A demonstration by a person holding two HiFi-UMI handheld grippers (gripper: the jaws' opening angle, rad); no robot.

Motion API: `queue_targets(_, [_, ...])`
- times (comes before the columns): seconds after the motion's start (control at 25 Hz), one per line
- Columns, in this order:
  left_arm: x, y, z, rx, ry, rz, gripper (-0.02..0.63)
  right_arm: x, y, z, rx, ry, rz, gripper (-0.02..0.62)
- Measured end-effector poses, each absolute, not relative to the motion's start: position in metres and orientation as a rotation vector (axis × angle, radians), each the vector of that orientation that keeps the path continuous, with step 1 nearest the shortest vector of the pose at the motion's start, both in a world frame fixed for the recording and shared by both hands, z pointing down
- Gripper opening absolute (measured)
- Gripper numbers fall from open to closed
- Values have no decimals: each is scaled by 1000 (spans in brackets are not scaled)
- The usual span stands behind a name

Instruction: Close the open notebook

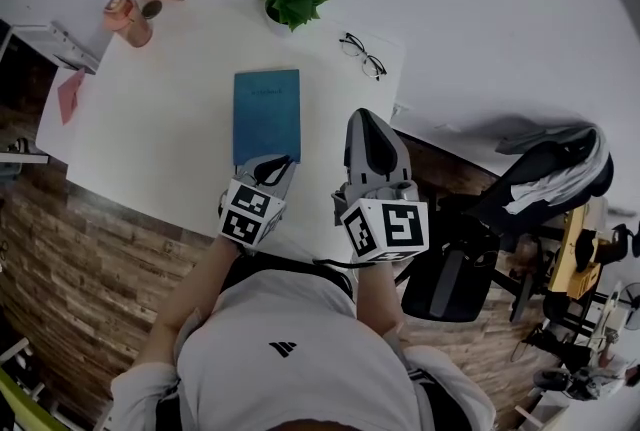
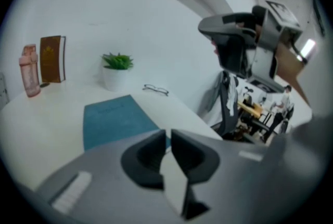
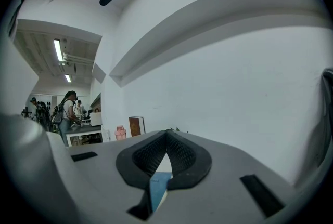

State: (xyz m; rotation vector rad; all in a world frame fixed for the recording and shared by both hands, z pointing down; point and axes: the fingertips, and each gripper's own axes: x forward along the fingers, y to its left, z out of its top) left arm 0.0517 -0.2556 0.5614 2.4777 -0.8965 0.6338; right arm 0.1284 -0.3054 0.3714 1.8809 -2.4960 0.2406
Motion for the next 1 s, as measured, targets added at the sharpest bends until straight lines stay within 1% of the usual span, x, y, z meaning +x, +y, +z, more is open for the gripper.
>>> queue_targets(0.2, [37,-252,530,2547,-981,567,9,118,-293,365,1867,-2507,202,-2])
queue_targets(0.48, [14,-246,488,2600,-1091,440,9,108,-274,356,1856,-2508,158,-2])
queue_targets(1.0, [-55,-226,408,2620,-1345,178,9,83,-232,332,1838,-2533,63,-2])
